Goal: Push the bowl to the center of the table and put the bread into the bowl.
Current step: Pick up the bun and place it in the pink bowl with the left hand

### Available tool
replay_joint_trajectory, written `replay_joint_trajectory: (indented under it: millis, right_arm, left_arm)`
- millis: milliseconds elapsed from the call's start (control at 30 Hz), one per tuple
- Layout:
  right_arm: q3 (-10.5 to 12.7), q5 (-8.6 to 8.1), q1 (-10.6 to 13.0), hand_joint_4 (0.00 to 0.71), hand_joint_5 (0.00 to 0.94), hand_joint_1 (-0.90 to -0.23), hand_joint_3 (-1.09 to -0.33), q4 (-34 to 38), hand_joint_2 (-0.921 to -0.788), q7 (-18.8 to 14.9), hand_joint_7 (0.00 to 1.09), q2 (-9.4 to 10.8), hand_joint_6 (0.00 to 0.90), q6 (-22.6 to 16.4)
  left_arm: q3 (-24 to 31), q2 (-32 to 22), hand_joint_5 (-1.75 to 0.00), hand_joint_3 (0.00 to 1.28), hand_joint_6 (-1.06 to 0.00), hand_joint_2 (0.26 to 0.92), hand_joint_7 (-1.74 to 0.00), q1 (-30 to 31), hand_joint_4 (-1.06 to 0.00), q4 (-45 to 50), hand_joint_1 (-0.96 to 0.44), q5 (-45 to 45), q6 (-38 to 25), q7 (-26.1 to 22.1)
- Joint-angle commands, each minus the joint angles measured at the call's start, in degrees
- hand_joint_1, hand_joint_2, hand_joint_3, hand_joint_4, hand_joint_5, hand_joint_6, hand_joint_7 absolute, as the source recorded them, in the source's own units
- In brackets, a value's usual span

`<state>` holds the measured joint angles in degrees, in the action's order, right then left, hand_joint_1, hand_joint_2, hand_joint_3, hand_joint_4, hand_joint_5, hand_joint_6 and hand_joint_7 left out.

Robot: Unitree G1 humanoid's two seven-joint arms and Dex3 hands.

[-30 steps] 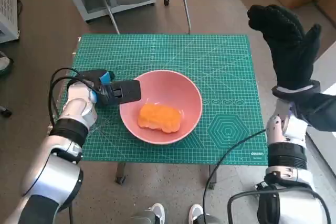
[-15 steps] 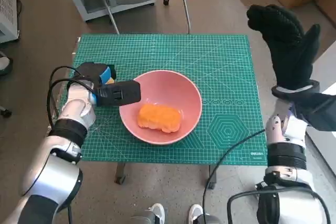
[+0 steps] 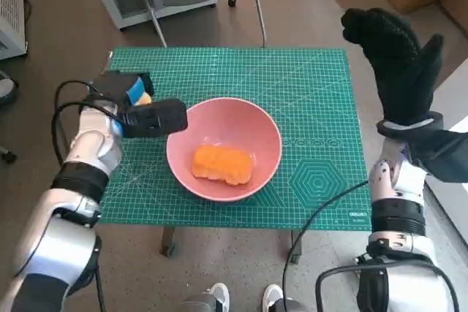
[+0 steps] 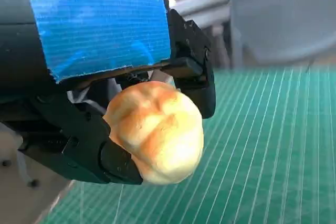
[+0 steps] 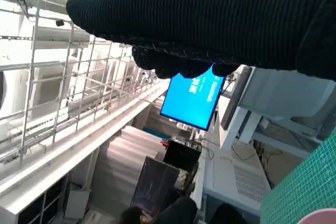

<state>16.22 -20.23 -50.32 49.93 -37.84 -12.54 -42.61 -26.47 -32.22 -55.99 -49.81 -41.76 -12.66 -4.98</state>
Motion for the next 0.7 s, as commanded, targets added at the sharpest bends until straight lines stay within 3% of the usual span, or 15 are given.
replay_joint_trajectory:
  millis: [33, 200, 400, 700]
  right_arm:
    - [0.1, -0.66, 1.0, 0.305, 0.001, -0.587, -0.541, 0.9, -0.921, -0.6, 0.00, 0.4, 0.402, 0.8]
    - [0.0, -0.37, 1.0, 0.306, 0.001, -0.585, -0.540, 1.1, -0.921, -0.4, 0.00, 0.5, 0.403, 0.3]
    - [-0.1, -0.28, 1.1, 0.308, 0.002, -0.590, -0.539, 0.9, -0.921, -0.3, 0.00, 0.6, 0.404, 0.1]
    - [-0.1, -0.24, 1.1, 0.308, 0.001, -0.598, -0.540, 0.7, -0.921, 0.0, 0.00, 0.7, 0.404, 0.0]
  left_arm:
    - [4.4, -3.9, -1.27, 0.10, -0.63, 0.910, -1.10, 4.8, -0.67, 17.2, 0.00, 0.9, -2.8, -2.8]
    - [8.2, -5.2, -1.22, 0.06, -0.67, 0.911, -1.04, 9.3, -0.72, 31.2, 0.00, 0.8, -3.8, -3.7]
    - [11.9, -4.3, -1.06, 0.03, -0.70, 0.903, -1.10, 14.1, -0.78, 45.8, 0.00, 1.0, -4.2, -4.3]
    - [11.9, -1.8, -1.00, 0.01, -0.73, 0.898, -1.10, 18.2, -0.80, 56.8, 0.00, 0.6, -2.8, -5.8]
